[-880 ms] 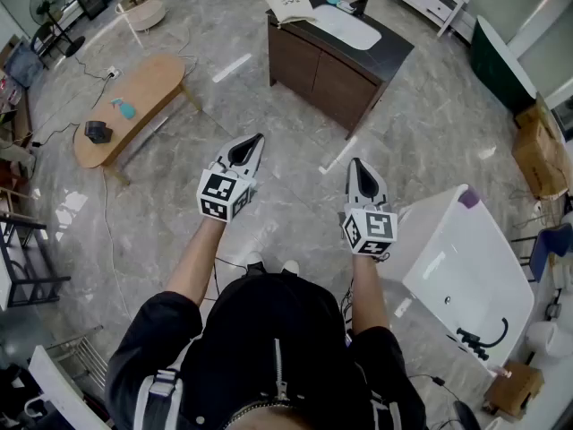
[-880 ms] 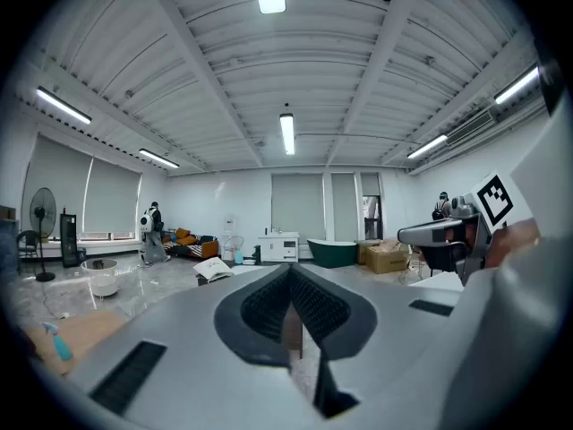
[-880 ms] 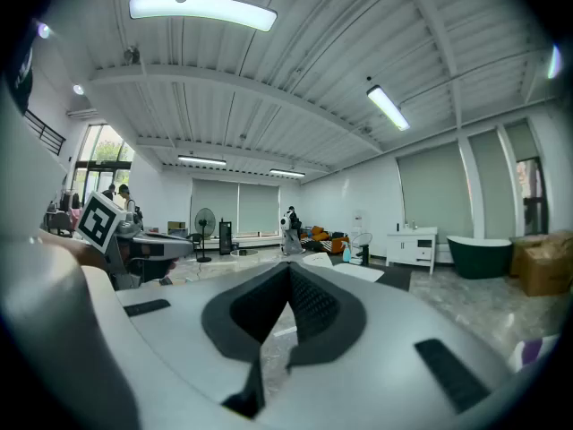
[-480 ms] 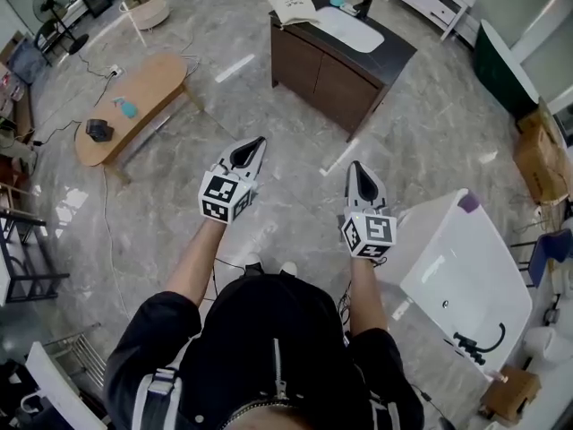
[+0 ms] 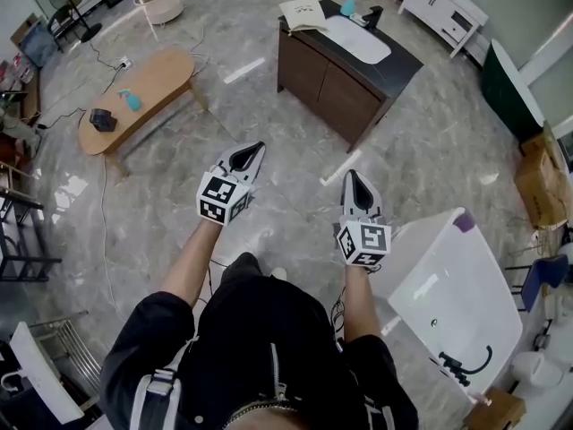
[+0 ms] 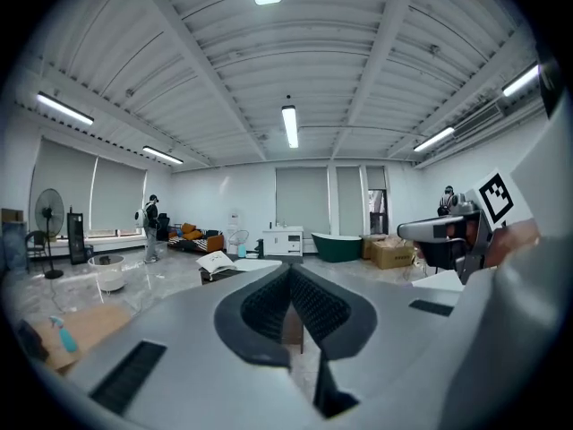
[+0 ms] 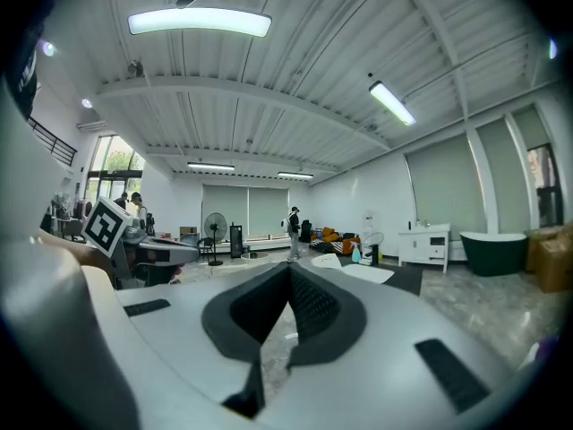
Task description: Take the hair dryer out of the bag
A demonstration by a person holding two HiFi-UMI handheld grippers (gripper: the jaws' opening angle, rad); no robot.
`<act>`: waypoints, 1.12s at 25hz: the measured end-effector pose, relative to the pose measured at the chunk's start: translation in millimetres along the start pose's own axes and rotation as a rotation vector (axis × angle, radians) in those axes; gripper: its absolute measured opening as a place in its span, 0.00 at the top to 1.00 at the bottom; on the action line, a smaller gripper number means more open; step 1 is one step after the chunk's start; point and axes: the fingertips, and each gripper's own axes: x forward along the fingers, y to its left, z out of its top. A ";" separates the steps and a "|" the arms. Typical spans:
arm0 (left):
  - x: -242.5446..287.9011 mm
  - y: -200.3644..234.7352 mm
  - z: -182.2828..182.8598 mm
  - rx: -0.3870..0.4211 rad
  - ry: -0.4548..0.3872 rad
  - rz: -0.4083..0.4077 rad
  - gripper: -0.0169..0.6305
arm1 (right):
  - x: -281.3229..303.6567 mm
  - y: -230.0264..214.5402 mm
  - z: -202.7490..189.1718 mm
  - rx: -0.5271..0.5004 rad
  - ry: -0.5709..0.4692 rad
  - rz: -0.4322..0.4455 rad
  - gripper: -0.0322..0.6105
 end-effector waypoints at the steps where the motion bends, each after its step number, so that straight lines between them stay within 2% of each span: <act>1: 0.0 -0.9 -0.1 -0.010 -0.002 0.006 0.94 | 0.0 -2.6 -1.1 0.001 0.000 0.003 0.94; 7: 9.7 -3.1 -4.7 -0.009 0.008 0.008 0.94 | 15.9 -12.8 -2.2 0.013 -0.002 0.021 0.94; 12: 36.1 17.0 -4.6 -0.008 0.001 0.001 0.94 | 50.9 -17.2 -4.2 0.018 0.002 0.032 0.95; 20: 109.4 83.6 -6.1 -0.007 -0.005 -0.034 0.94 | 145.3 -33.4 -0.4 0.027 0.029 0.012 0.95; 28: 181.7 167.2 7.1 -0.005 -0.008 -0.070 0.94 | 239.9 -51.2 26.4 0.008 0.022 -0.031 0.95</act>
